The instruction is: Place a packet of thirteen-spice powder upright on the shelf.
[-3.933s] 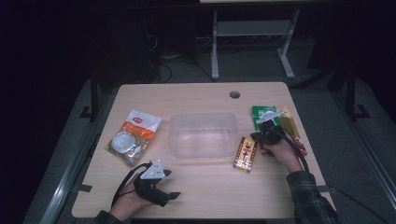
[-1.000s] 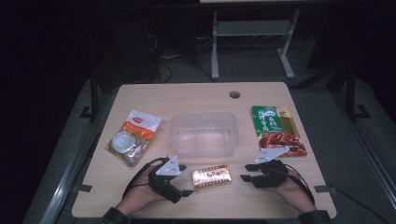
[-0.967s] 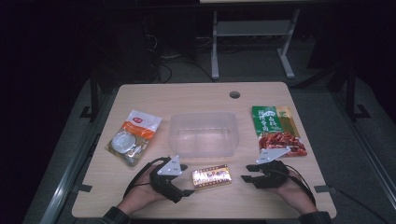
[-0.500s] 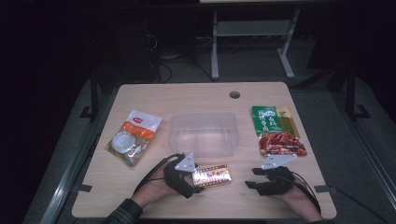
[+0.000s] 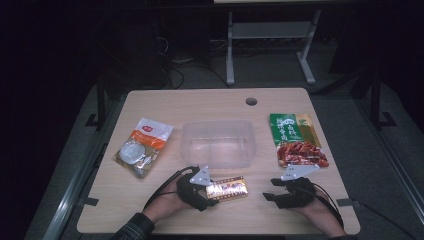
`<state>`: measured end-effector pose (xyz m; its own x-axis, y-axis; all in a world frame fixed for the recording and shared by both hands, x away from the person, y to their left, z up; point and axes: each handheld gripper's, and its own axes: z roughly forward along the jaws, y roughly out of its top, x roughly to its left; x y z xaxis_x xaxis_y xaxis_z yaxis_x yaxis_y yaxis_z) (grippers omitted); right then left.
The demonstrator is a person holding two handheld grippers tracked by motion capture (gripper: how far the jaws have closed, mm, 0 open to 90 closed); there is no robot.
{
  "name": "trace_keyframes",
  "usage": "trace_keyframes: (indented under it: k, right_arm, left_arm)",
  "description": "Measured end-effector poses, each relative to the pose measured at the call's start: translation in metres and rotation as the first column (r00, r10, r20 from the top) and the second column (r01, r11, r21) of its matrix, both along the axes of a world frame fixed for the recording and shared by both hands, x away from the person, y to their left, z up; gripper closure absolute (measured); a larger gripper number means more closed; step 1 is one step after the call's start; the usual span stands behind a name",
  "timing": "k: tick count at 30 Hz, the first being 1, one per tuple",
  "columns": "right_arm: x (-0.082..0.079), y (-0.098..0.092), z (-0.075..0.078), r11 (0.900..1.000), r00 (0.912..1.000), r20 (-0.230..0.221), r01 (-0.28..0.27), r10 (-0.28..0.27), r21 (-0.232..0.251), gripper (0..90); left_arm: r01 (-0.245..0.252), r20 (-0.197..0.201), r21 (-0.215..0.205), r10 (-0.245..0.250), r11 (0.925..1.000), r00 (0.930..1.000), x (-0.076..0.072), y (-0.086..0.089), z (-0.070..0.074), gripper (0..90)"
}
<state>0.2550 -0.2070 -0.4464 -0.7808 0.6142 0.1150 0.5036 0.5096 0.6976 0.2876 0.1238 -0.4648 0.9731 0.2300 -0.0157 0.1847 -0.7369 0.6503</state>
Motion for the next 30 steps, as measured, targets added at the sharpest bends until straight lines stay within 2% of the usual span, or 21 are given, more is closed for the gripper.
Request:
trace_keyframes:
  k: [6,7,12,17,21,25,29,30]
  right_arm:
    - [0.001,-0.001,0.0,1.0,1.0,0.001,0.003,-0.003,0.004,39.8]
    - [0.001,-0.001,-0.001,1.0,1.0,0.001,0.002,-0.002,0.01,38.9]
    - [0.001,-0.002,-0.002,1.0,1.0,0.005,0.007,-0.007,0.01,36.6]
    - [0.002,-0.001,-0.003,1.0,0.9999,0.009,-0.011,0.011,0.015,36.0]
    - [0.002,-0.001,-0.003,1.0,0.9997,0.018,-0.016,0.016,0.01,33.3]
    - [0.001,0.0,-0.005,1.0,0.9998,0.022,0.001,-0.001,0.001,28.2]
    - [0.002,0.002,-0.008,1.0,0.998,0.058,0.025,-0.026,0.011,18.8]
    - [0.002,0.002,-0.008,1.0,0.998,0.058,0.025,-0.026,0.011,18.8]
  left_arm:
    - [0.004,0.002,-0.006,-0.004,1.0,1.0,0.0,0.001,0.0,31.5]
    - [-0.002,-0.003,-0.016,0.002,0.9999,1.0,0.0,0.0,-0.001,31.8]
    - [0.005,-0.014,-0.012,-0.005,0.9999,0.9999,0.001,0.002,0.001,32.1]
    - [0.001,-0.035,-0.04,-0.002,0.9992,0.9994,0.0,0.005,0.006,32.1]
    - [0.01,-0.028,-0.053,-0.011,0.9985,0.9996,0.0,0.007,0.011,32.2]
    - [0.014,-0.033,-0.052,-0.016,0.9986,0.9993,0.001,0.009,0.018,32.2]
    - [0.0,-0.035,-0.07,-0.002,0.9975,0.9994,0.004,0.012,0.026,32.2]
    - [-0.002,-0.038,-0.076,-0.001,0.9971,0.9993,0.004,0.013,0.027,32.2]
